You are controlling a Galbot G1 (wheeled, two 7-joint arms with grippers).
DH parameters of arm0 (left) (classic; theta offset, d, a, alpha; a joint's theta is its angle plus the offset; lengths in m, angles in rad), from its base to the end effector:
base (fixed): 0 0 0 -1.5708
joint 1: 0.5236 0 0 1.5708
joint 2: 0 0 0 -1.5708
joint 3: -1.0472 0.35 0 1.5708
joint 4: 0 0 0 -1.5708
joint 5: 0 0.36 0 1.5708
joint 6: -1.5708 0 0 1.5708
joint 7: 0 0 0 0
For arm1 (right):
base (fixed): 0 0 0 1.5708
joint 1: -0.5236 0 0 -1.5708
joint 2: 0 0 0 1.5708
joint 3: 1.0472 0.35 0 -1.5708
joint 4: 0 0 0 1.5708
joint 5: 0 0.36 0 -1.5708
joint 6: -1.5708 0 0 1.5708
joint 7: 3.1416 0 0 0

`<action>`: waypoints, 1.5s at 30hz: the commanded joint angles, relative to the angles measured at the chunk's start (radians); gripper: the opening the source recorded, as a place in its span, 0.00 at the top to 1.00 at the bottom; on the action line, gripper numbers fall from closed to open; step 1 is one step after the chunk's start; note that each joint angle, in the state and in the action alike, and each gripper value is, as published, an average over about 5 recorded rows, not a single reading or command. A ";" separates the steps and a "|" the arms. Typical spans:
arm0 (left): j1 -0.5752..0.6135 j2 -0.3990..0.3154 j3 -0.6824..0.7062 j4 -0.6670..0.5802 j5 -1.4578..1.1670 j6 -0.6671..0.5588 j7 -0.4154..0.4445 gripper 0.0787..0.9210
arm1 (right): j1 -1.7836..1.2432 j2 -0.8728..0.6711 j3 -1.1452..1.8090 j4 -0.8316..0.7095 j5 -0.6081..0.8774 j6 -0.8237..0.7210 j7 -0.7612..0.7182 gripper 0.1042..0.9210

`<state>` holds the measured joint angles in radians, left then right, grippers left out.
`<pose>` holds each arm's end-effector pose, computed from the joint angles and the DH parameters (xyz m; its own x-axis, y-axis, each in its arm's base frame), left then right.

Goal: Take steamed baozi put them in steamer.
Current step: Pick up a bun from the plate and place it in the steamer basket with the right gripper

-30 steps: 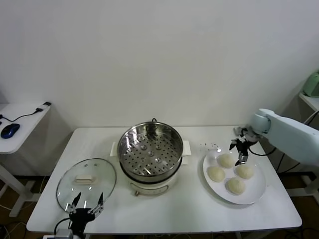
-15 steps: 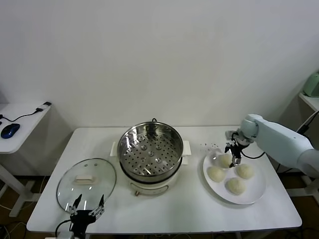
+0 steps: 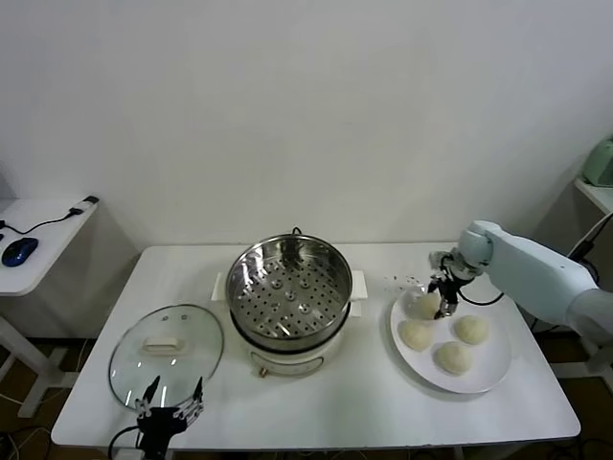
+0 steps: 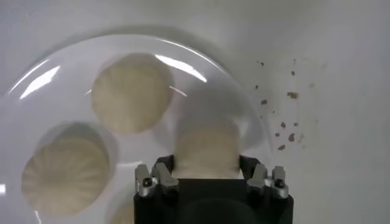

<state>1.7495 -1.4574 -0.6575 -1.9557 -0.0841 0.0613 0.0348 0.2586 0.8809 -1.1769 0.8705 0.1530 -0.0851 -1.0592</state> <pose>0.1178 0.0686 -0.3727 -0.9322 -0.0500 0.3585 -0.0227 0.9965 0.0799 0.5916 -0.1599 -0.1974 -0.1359 -0.0885 0.9868 -0.9885 -0.0541 -0.1410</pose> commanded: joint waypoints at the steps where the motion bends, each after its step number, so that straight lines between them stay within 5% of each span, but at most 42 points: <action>1: 0.003 -0.004 0.012 -0.016 0.012 0.003 0.000 0.12 | 0.436 -0.017 -0.286 0.213 0.161 0.086 -0.026 0.27; 9: 0.004 0.002 0.022 -0.023 0.019 0.005 0.001 0.12 | 0.796 0.221 -0.434 0.421 0.349 0.331 -0.057 0.27; 15: 0.001 0.006 0.022 -0.029 0.019 0.009 0.001 0.12 | 0.732 0.415 -0.402 0.543 0.207 0.509 -0.005 0.27; 28: 0.016 0.013 0.026 -0.047 0.023 0.006 0.000 0.12 | 0.348 0.515 -0.293 0.189 -0.280 0.724 0.142 0.27; 45: 0.004 0.017 0.028 -0.021 0.027 -0.011 -0.004 0.12 | 0.174 0.655 -0.204 -0.169 -0.383 0.757 0.204 0.27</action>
<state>1.7578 -1.4410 -0.6279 -1.9823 -0.0562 0.0527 0.0314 0.5198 1.4551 -1.4125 0.8806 -0.1474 0.6304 -0.8894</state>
